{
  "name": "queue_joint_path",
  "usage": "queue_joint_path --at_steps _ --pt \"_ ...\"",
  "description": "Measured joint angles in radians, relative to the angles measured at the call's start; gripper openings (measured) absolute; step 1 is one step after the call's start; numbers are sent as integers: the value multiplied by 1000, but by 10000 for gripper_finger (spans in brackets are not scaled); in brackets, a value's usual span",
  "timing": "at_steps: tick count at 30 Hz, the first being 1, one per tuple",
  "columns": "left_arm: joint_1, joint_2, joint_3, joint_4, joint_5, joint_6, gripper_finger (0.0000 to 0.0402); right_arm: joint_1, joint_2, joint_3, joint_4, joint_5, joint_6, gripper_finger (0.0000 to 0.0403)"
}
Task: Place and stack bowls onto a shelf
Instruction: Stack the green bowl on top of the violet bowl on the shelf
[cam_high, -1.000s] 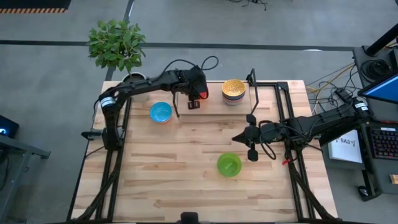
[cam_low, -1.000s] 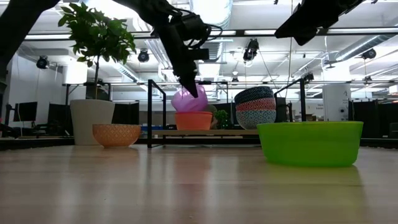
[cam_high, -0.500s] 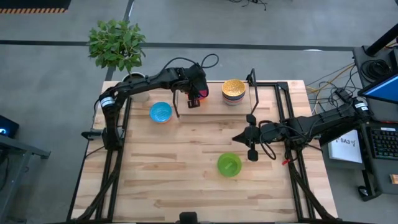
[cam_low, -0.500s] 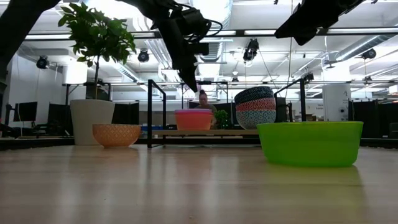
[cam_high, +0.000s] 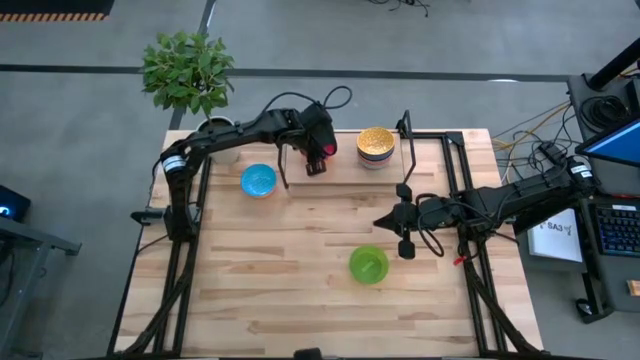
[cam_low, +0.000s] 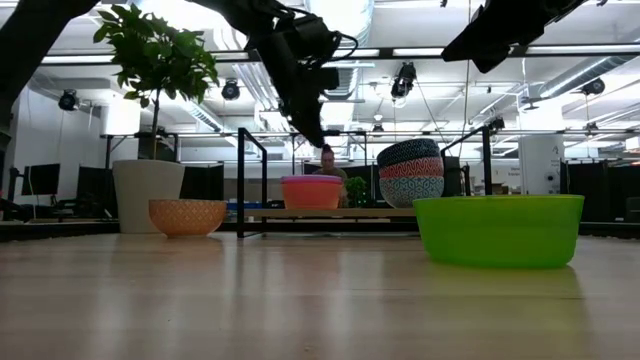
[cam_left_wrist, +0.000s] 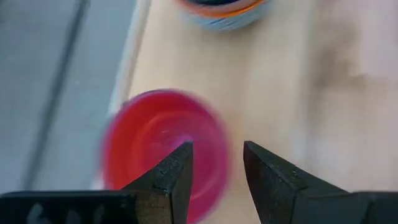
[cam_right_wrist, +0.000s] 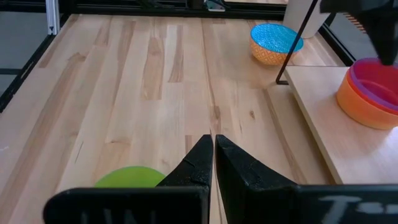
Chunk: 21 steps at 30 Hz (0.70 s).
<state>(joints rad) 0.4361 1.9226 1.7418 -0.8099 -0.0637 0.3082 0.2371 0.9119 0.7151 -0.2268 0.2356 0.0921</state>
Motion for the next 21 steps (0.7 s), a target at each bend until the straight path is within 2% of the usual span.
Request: queue_joint_path --at_steps 3,13,17,21 --pt "-15 -1 -2 0 100 -60 123 0 0 0 0 0 0 9" --pt "-162 -50 -36 -17 108 -104 123 0 0 0 13 0 21 9" --pt "-239 -141 -148 11 103 -152 123 0 0 0 43 0 25 9" --pt "-342 -277 -319 164 98 -231 123 0 6 0 73 1 75 9"
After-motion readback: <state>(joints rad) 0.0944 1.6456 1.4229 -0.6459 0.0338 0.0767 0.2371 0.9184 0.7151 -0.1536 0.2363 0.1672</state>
